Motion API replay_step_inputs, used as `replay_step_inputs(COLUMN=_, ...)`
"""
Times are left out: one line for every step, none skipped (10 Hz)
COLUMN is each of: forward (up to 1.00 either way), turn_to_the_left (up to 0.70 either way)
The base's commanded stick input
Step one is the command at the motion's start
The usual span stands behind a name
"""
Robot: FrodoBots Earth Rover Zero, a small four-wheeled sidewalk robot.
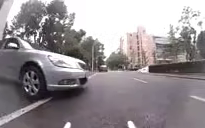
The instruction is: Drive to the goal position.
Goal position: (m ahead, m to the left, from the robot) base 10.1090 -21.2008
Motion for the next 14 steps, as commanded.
replay_step_inputs(forward=0.45, turn_to_the_left=0.00)
replay_step_inputs(forward=0.45, turn_to_the_left=0.00)
replay_step_inputs(forward=0.45, turn_to_the_left=0.00)
replay_step_inputs(forward=0.45, turn_to_the_left=0.00)
replay_step_inputs(forward=0.45, turn_to_the_left=0.00)
replay_step_inputs(forward=0.45, turn_to_the_left=0.00)
replay_step_inputs(forward=0.45, turn_to_the_left=0.00)
replay_step_inputs(forward=0.45, turn_to_the_left=0.00)
replay_step_inputs(forward=0.45, turn_to_the_left=0.00)
replay_step_inputs(forward=0.45, turn_to_the_left=0.00)
replay_step_inputs(forward=0.45, turn_to_the_left=0.00)
replay_step_inputs(forward=0.45, turn_to_the_left=0.00)
replay_step_inputs(forward=0.45, turn_to_the_left=0.00)
replay_step_inputs(forward=0.45, turn_to_the_left=0.00)
